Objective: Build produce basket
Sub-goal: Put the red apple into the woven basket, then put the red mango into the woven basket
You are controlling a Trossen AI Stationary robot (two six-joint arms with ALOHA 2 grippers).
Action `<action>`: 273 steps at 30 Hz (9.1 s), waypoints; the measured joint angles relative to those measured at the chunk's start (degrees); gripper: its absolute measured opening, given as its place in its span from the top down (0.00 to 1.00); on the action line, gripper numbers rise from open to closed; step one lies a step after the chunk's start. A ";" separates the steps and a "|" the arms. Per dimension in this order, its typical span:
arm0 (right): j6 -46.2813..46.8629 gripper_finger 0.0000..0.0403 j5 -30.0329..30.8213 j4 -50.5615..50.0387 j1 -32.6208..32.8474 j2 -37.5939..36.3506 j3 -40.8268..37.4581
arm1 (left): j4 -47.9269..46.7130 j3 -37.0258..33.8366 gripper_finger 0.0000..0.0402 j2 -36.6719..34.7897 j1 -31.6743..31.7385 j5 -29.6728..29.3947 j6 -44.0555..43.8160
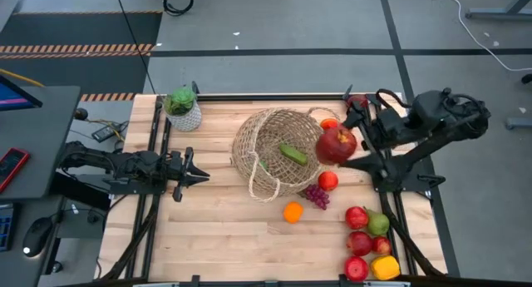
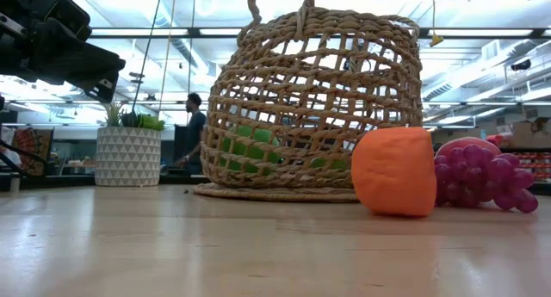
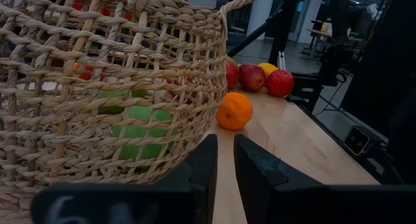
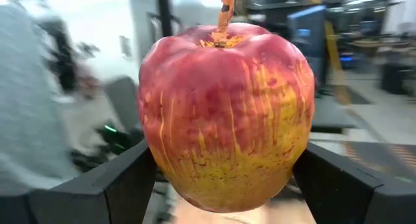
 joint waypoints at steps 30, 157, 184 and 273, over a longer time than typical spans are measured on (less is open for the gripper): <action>-91.85 0.16 31.79 -8.89 -3.83 0.73 0.31 | 0.00 0.00 0.86 0.01 -0.01 0.00 0.00; 25.65 0.16 6.08 -32.42 -19.69 32.75 -1.22 | 0.00 0.00 0.85 0.01 0.01 0.00 0.00; 4.37 0.16 13.34 -30.50 -16.76 42.89 -1.20 | 0.00 0.00 0.86 -0.01 -0.01 0.00 0.00; 22.50 0.08 -2.87 -38.20 -44.57 1.80 6.96 | 0.00 0.00 0.84 0.01 0.01 0.00 0.00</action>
